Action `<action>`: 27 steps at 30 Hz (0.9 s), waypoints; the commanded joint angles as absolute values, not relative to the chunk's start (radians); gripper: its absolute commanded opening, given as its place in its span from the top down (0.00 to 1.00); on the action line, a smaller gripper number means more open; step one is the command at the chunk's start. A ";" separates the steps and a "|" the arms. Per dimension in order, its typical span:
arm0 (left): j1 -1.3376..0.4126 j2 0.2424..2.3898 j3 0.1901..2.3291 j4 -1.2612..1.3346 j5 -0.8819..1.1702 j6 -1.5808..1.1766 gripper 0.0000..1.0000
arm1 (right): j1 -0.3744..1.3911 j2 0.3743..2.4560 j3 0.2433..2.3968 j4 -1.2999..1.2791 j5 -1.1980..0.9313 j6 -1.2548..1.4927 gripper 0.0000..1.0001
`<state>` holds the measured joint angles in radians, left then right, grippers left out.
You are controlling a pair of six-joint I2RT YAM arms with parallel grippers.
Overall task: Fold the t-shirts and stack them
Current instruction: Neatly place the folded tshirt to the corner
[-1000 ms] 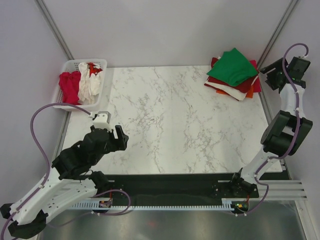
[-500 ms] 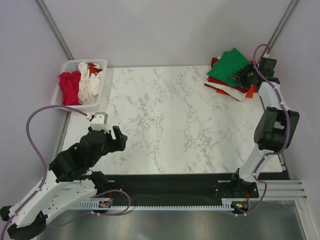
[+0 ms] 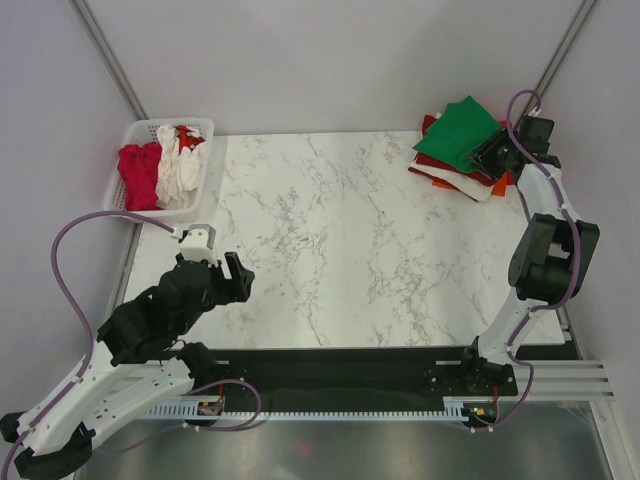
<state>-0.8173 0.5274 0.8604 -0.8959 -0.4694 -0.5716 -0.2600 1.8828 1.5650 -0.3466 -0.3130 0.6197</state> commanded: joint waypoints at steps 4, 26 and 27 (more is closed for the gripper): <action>-0.815 0.526 0.857 -0.876 -0.500 -0.545 0.19 | -0.262 1.888 1.594 -0.347 -0.293 0.598 0.55; -0.815 0.535 0.856 -0.876 -0.502 -0.545 0.19 | -0.264 1.916 1.619 -0.357 -0.259 0.592 1.00; -0.815 0.537 0.856 -0.876 -0.502 -0.545 0.19 | -0.268 1.893 1.605 -0.360 -0.255 0.589 1.00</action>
